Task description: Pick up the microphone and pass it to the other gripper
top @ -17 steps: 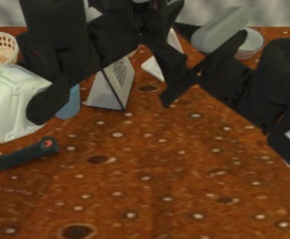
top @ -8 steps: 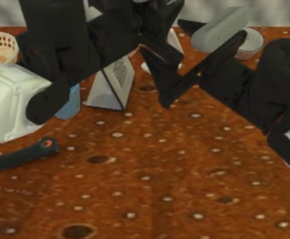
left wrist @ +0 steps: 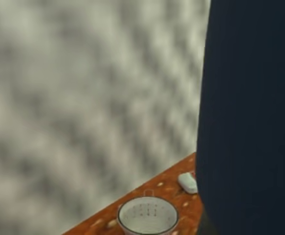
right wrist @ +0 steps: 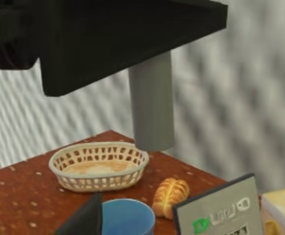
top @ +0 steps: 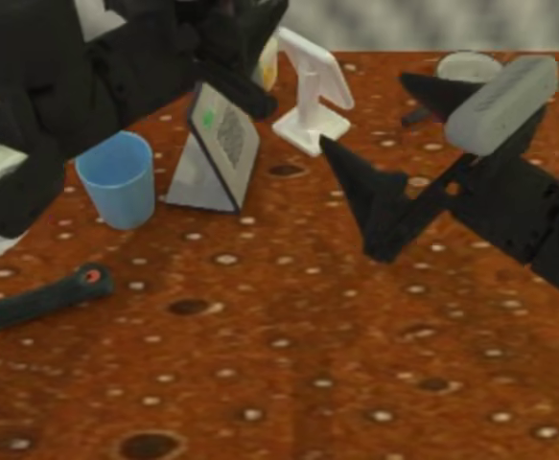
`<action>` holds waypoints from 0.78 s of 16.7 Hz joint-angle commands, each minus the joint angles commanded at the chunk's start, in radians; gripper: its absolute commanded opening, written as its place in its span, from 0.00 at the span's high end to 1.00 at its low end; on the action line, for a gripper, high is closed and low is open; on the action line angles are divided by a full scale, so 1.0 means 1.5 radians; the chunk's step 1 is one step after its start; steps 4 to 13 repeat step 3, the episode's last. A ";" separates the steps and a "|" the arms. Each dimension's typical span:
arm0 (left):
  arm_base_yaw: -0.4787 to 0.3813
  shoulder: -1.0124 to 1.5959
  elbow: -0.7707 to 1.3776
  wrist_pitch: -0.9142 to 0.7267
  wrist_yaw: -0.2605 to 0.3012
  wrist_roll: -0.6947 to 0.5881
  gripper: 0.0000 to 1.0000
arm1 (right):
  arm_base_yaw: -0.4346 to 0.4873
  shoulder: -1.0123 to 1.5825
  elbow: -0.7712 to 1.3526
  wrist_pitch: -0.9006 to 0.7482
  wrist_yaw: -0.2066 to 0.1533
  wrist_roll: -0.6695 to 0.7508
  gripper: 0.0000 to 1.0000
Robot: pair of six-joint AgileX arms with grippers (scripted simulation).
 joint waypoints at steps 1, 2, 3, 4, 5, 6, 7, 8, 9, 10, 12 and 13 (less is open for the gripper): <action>0.011 -0.007 -0.005 0.000 0.010 0.000 1.00 | -0.002 -0.016 -0.015 -0.001 -0.004 0.000 0.00; 0.017 -0.010 -0.009 -0.001 0.015 -0.001 1.00 | -0.003 -0.024 -0.023 -0.001 -0.006 0.000 0.00; 0.019 -0.011 -0.009 -0.001 0.016 -0.001 1.00 | -0.003 -0.026 -0.025 -0.001 -0.006 0.000 0.00; 0.019 -0.011 -0.009 -0.001 0.016 -0.001 1.00 | -0.003 -0.026 -0.025 -0.001 -0.006 0.000 0.00; 0.019 -0.011 -0.009 -0.001 0.016 -0.001 1.00 | -0.003 -0.026 -0.025 -0.001 -0.006 0.000 0.00; 0.019 -0.011 -0.009 -0.001 0.016 -0.001 1.00 | -0.003 -0.026 -0.025 -0.001 -0.006 0.000 0.00; 0.019 -0.011 -0.009 -0.001 0.016 -0.001 1.00 | -0.003 -0.026 -0.025 -0.001 -0.006 0.000 0.00; 0.019 -0.011 -0.009 -0.001 0.016 -0.001 1.00 | -0.003 -0.026 -0.025 -0.001 -0.006 0.000 0.00; 0.019 -0.011 -0.009 -0.001 0.016 -0.001 1.00 | -0.003 -0.026 -0.025 -0.001 -0.006 0.000 0.00; 0.019 -0.011 -0.009 -0.001 0.016 -0.001 1.00 | -0.003 -0.026 -0.025 -0.001 -0.006 0.000 0.00; 0.019 -0.011 -0.009 -0.001 0.016 -0.001 1.00 | -0.003 -0.026 -0.025 -0.001 -0.006 0.000 0.00; 0.019 -0.011 -0.009 -0.001 0.016 -0.001 1.00 | -0.003 -0.026 -0.025 -0.001 -0.006 0.000 0.00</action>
